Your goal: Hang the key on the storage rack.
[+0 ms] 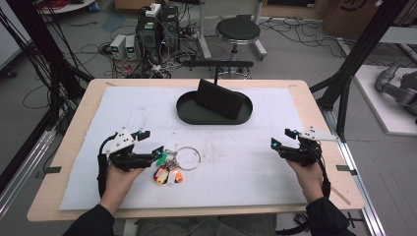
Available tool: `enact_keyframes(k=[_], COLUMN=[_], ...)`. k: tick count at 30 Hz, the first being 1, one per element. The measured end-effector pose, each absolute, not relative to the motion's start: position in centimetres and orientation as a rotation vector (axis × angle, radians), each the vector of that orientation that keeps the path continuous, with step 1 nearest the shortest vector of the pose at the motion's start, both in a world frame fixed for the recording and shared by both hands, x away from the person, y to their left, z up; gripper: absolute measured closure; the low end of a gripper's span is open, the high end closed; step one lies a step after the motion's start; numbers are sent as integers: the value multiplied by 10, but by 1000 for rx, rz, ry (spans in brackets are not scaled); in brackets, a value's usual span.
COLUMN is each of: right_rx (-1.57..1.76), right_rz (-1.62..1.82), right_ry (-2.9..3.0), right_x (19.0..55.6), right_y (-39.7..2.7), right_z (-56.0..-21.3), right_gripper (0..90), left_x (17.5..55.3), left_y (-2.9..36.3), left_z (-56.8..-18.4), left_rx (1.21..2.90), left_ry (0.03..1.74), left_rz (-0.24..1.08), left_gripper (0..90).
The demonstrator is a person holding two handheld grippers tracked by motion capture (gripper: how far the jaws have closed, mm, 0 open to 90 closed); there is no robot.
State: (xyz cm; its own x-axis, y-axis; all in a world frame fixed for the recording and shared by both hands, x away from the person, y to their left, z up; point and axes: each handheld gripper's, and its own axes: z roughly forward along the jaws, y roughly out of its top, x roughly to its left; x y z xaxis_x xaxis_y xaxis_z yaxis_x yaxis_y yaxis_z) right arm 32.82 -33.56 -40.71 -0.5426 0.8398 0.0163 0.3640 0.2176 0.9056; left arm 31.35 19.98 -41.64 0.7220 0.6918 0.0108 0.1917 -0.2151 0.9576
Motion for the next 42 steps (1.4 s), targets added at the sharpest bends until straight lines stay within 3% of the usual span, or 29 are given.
enact_keyframes(k=[10, 15, 25, 27, 28, 30, 31, 42], right_rx=[1132, 1129, 1109, 1111, 1110, 1109, 1112, 1107], right_rz=[1282, 1277, 1240, 1240, 1243, 1242, 1241, 1239], right_ry=[2002, 2002, 2023, 2021, 2020, 2020, 2020, 2027], right_x=[329, 329, 325, 325, 325, 325, 325, 326], right_y=[-338, -340, -343, -343, -344, -344, -343, -344], right_z=[-408, -410, -413, -413, -413, -413, -413, -413], right_gripper=[292, 292, 292, 292, 292, 292, 292, 292], left_x=[326, 336, 350, 353, 357, 359, 362, 375], left_y=[192, 174, 146, 144, 139, 136, 131, 122], left_z=[-415, -415, -414, -415, -415, -416, -418, -429], left_rx=[1804, 1846, 1898, 1921, 1953, 1974, 2017, 2161], left_ry=[692, 665, 671, 666, 649, 643, 655, 711], left_rz=[469, 375, 342, 327, 321, 332, 328, 303], left_gripper=[265, 273, 268, 287, 374, 395, 457, 636])
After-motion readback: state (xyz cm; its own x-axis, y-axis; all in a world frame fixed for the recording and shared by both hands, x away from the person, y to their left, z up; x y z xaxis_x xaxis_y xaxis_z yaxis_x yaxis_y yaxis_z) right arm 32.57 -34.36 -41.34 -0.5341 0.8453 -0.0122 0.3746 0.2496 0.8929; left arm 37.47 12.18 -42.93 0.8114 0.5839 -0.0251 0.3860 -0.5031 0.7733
